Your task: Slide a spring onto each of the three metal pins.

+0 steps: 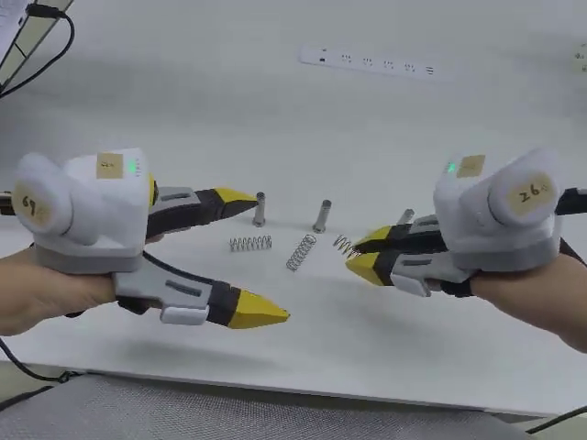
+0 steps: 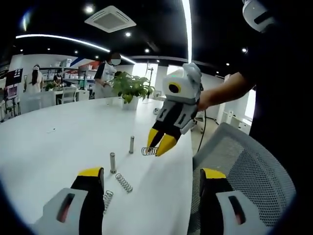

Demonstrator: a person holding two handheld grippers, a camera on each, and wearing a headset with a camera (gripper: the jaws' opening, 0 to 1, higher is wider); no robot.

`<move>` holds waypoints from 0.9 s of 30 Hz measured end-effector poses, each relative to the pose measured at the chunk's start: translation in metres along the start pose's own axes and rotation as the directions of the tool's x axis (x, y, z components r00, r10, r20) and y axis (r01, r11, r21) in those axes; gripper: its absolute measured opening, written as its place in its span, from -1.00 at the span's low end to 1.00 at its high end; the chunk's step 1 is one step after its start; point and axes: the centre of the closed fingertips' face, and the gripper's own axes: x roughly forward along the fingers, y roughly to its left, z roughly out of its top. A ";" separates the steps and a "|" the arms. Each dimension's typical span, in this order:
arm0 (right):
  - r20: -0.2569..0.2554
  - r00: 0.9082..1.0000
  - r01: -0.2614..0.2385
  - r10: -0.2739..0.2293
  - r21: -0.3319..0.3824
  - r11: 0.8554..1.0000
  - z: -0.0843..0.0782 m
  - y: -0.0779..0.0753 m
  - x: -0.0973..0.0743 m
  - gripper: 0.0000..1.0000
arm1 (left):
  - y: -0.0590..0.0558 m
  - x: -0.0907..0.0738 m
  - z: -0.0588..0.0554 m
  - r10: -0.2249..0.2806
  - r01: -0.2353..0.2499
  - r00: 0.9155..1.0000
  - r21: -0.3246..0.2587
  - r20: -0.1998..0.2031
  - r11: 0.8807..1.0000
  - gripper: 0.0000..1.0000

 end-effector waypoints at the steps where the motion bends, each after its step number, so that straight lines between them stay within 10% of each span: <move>1: -0.003 1.000 -0.005 0.005 -0.015 1.000 0.000 0.001 0.000 -0.84 | 0.000 0.001 0.001 0.001 -0.001 1.000 0.010 0.005 1.000 0.38; 27: -0.085 0.991 -0.126 0.102 -0.353 0.927 -0.003 0.025 0.019 -0.84 | -0.003 0.030 -0.012 -0.082 0.082 0.996 0.039 -0.023 0.996 -0.48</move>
